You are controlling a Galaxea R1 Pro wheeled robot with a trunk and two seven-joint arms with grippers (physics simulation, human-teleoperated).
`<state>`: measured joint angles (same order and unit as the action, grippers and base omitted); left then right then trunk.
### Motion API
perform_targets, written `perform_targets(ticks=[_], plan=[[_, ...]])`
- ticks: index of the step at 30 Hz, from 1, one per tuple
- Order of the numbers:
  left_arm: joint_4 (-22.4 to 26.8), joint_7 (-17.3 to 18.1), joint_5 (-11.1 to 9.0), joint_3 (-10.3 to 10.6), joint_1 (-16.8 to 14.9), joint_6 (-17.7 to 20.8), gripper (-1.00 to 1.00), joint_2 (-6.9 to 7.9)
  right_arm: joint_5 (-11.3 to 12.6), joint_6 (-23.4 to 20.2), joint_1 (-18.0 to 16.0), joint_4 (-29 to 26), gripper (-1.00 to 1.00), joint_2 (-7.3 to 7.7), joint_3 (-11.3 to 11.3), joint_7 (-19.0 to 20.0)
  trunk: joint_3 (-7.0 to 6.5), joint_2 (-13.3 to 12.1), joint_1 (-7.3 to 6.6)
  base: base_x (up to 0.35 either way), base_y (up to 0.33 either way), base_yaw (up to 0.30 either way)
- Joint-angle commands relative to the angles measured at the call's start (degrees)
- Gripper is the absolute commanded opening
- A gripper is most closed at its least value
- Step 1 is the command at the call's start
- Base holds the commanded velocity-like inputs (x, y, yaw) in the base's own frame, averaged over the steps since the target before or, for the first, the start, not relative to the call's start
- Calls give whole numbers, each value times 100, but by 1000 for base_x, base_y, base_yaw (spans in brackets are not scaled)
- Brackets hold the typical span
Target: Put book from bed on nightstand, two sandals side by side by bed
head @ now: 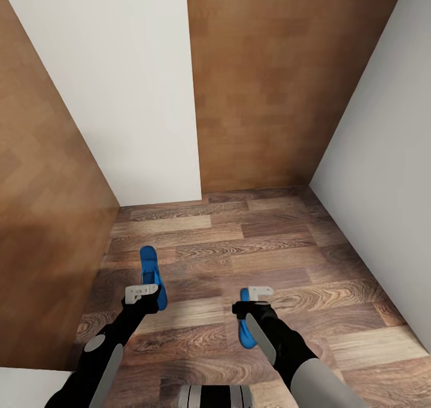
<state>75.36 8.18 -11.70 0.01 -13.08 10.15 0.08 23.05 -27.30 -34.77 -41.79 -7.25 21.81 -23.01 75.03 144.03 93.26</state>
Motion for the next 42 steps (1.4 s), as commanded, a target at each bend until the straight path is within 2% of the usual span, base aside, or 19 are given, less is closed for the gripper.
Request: perform_targets(ticks=[1, 34, 40, 42], plan=[[7, 10, -61, -1, -2, 40, -100, 1, 59, -12, -4, -7, 100, 4, 25, -57, 27, 3, 1, 0, 0, 0], [3, 11, -61, -1, -2, 40, -100, 1, 60, -12, -3, -4, 100, 4, 16, -58, 758, 48, 86, 0, 0, 0], [204, 16, -68, -1, -2, 39, -100, 1, 60, -12, -3, 1, 100, 4, 16, -55, 758, 48, 86, 0, 0, 0], [544, 17, -72, 0, -2, 39, -100, 1, 60, -12, -3, 3, 100, 4, 16, -55, 758, 48, 86, 0, 0, 0]])
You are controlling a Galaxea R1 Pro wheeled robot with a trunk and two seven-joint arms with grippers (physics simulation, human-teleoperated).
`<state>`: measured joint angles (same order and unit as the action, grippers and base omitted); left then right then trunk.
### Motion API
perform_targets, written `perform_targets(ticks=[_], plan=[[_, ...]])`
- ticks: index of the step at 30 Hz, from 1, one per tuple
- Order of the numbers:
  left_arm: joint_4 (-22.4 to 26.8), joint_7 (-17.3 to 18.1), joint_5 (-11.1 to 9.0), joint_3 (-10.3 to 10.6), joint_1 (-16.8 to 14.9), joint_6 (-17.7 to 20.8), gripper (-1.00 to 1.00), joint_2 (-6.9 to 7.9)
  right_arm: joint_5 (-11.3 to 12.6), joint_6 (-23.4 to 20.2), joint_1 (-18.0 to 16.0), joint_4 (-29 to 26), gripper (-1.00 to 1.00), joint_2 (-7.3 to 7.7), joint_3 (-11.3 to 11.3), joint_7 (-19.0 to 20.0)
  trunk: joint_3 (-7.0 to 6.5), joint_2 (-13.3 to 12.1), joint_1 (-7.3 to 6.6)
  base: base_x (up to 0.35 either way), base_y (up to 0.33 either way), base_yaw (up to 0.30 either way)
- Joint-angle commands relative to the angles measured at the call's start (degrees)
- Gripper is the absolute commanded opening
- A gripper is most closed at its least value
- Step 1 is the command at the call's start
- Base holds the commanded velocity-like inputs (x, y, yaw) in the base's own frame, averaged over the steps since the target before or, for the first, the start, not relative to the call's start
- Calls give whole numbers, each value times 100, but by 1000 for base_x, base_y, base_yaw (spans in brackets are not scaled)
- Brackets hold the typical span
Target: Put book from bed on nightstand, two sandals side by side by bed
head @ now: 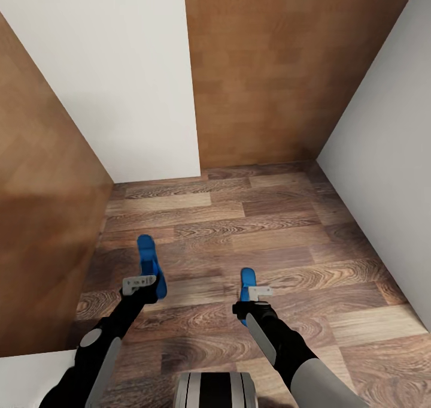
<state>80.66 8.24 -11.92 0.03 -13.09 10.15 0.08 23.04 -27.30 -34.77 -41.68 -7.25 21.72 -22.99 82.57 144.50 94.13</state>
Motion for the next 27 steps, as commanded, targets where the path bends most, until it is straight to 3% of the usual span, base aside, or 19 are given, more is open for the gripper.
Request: perform_targets(ticks=[1, 5, 15, 27], plan=[[232, 11, -55, -2, 0, 43, -100, 1, 60, -12, -3, -7, 100, 4, 25, -56, 4, 1, 0, 0, 0, 0], [694, 11, -69, -9, 6, 43, -100, 1, 60, -12, -4, -7, 100, 4, 25, -56, 4, 1, 0, 0, 0, 0], [1018, 9, -72, -18, 17, 3, -100, 2, 53, -12, -3, -9, 100, 4, 25, -56, 4, 1, 0, 0, 0, 0], [1028, 3, -65, -19, 17, 4, -100, 5, 51, -12, -3, -46, 100, 4, 25, -56, 270, 17, 30, 0, 0, 0]])
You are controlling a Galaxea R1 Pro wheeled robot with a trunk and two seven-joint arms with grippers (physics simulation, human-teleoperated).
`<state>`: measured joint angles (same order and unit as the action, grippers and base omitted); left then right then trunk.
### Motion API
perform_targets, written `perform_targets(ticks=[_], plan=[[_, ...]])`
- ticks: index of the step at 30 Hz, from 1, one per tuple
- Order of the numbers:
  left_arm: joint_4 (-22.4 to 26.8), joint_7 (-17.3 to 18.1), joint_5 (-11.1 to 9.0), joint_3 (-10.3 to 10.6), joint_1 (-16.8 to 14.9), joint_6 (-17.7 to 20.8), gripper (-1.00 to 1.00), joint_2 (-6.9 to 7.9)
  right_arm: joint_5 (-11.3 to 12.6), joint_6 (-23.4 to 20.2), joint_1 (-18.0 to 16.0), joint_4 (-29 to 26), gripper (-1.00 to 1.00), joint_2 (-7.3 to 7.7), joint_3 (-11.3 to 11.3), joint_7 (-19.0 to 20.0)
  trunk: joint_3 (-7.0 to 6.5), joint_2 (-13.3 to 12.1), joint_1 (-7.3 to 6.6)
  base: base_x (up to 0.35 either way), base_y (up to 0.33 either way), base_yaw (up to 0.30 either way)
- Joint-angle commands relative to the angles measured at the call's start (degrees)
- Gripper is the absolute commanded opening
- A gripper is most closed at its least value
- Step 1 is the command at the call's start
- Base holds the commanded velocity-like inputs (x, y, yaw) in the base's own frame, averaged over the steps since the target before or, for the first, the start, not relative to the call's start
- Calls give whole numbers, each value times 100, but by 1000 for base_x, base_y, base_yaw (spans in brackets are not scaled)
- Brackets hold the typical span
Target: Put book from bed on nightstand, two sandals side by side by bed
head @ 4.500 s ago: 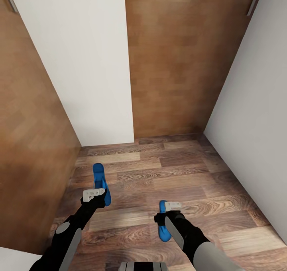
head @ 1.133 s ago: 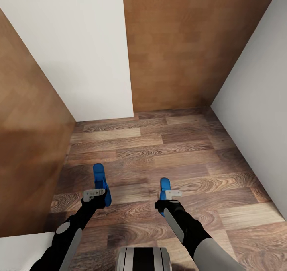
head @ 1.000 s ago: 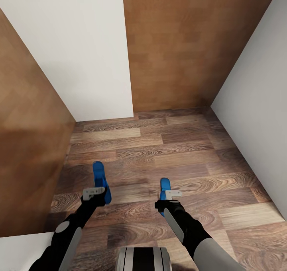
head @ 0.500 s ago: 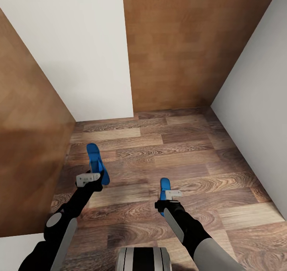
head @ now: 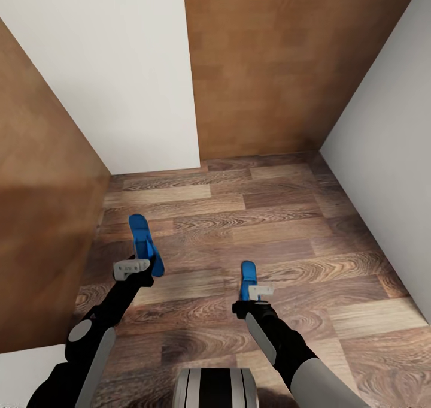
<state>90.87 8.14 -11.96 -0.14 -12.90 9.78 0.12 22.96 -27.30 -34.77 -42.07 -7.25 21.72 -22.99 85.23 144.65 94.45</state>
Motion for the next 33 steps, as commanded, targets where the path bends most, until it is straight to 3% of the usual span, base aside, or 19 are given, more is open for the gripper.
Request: perform_targets(ticks=[1, 7, 17, 33], plan=[[3, 12, -61, 1, -2, 41, -100, 0, 59, -12, -4, -9, 100, 4, 25, -56, 26, 3, 1, 0, 0, 0], [-10, 14, -61, 5, -2, 41, -100, -3, 59, -12, -4, -26, 100, 4, 25, -56, 159, 11, 17, 0, 0, 0], [-20, 19, -61, 5, -2, 42, -100, -3, 59, -12, -4, -17, 100, 4, 16, -56, 159, 11, 17, 5, 0, 0], [-78, 20, -50, 14, -2, 35, -100, -3, 61, 59, -4, 40, 100, 4, 21, -50, 159, 11, 17, 132, -40, 0]])
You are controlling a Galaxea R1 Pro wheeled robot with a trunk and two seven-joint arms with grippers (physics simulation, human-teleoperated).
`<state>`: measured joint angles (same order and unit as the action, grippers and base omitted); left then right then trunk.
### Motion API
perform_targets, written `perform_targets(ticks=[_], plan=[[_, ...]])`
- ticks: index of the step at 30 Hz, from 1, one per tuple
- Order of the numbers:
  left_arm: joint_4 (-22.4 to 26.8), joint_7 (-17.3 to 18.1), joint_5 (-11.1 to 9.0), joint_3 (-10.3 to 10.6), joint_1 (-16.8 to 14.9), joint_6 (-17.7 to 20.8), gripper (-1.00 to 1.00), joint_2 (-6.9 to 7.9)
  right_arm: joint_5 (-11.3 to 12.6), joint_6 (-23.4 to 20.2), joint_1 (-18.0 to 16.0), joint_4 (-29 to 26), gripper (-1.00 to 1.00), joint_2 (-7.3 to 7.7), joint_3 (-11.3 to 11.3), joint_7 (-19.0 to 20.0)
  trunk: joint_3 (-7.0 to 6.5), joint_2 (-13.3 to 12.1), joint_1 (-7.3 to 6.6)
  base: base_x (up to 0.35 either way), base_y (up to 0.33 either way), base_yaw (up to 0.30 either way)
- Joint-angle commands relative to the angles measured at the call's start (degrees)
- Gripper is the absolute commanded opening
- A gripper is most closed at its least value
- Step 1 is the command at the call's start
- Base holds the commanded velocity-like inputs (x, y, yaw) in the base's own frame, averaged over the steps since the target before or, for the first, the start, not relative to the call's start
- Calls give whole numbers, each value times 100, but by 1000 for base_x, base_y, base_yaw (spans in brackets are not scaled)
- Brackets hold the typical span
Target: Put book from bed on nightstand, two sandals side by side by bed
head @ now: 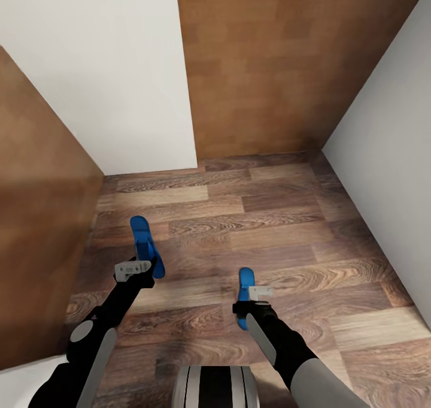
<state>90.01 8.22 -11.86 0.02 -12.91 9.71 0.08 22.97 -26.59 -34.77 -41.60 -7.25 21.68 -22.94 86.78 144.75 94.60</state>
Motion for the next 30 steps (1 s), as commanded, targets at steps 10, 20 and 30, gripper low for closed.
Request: perform_targets(ticks=[10, 20, 30], plan=[[4, 13, -56, -2, -1, 41, -100, 1, 67, 31, -5, 20, 100, 4, 27, -53, 4, 1, 1, 89, -21, 0], [-1, 13, -53, -2, -1, 40, -100, 1, 67, 53, -4, 20, 100, 4, 29, -54, 4, 1, 1, 47, 0, 0], [-1, 13, -53, -2, -1, 40, -100, 1, 65, 58, -4, 20, 100, 4, 28, -53, 159, 11, 19, 0, 0, 0]])
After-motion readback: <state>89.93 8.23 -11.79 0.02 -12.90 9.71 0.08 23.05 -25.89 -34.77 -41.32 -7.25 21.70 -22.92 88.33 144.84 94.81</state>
